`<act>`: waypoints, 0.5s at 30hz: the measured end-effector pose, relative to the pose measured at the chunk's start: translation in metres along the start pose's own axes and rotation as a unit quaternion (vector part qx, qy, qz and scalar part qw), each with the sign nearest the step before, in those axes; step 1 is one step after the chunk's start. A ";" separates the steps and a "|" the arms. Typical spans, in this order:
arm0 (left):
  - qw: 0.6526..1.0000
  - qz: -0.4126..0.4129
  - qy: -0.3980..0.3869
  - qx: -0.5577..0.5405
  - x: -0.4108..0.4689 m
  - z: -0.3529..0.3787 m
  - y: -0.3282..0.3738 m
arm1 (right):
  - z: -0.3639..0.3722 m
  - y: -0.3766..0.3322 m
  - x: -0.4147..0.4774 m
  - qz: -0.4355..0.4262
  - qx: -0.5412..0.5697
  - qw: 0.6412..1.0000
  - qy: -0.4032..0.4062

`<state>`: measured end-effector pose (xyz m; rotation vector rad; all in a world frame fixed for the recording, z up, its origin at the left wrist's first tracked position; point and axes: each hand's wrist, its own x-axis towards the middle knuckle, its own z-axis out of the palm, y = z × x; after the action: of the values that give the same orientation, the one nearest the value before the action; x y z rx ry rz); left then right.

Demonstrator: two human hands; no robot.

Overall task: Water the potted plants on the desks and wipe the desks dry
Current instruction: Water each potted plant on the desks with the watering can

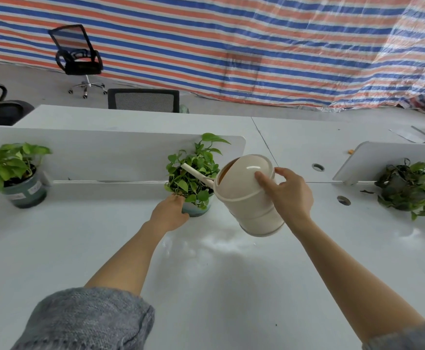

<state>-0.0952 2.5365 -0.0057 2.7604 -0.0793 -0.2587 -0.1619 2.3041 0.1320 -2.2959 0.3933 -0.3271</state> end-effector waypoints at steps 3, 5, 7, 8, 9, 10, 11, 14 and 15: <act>1.000 -0.013 -0.008 0.002 0.001 -0.003 0.005 | 0.000 0.003 -0.003 -0.002 -0.006 1.000 0.001; 1.000 -0.019 -0.012 0.010 0.001 -0.005 0.009 | -0.003 0.008 -0.005 -0.003 -0.007 1.000 0.006; 0.999 -0.022 -0.019 0.016 0.001 -0.007 0.013 | -0.007 0.015 -0.006 -0.002 -0.007 1.000 0.009; 0.999 -0.023 -0.022 0.018 0.001 -0.007 0.014 | -0.009 0.018 -0.007 0.000 -0.005 1.000 0.011; 0.999 -0.024 -0.026 0.020 0.001 -0.008 0.015 | -0.012 0.022 -0.007 0.004 -0.003 1.000 0.013; 0.999 -0.025 -0.030 0.024 0.000 -0.008 0.015 | -0.015 0.026 -0.008 0.007 -0.001 1.000 0.017; 0.999 -0.026 -0.032 0.029 0.000 -0.008 0.015 | -0.018 0.031 -0.008 0.011 0.002 1.000 0.021; 0.998 -0.027 -0.040 0.038 0.001 -0.008 0.016 | -0.025 0.046 -0.010 0.021 0.008 0.999 0.029; 0.998 -0.028 -0.042 0.038 0.001 -0.008 0.016 | -0.027 0.051 -0.010 0.024 0.007 0.999 0.031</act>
<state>-0.0930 2.5243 0.0075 2.8299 -0.0351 -0.3933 -0.1900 2.2568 0.1116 -2.2634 0.4765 -0.3772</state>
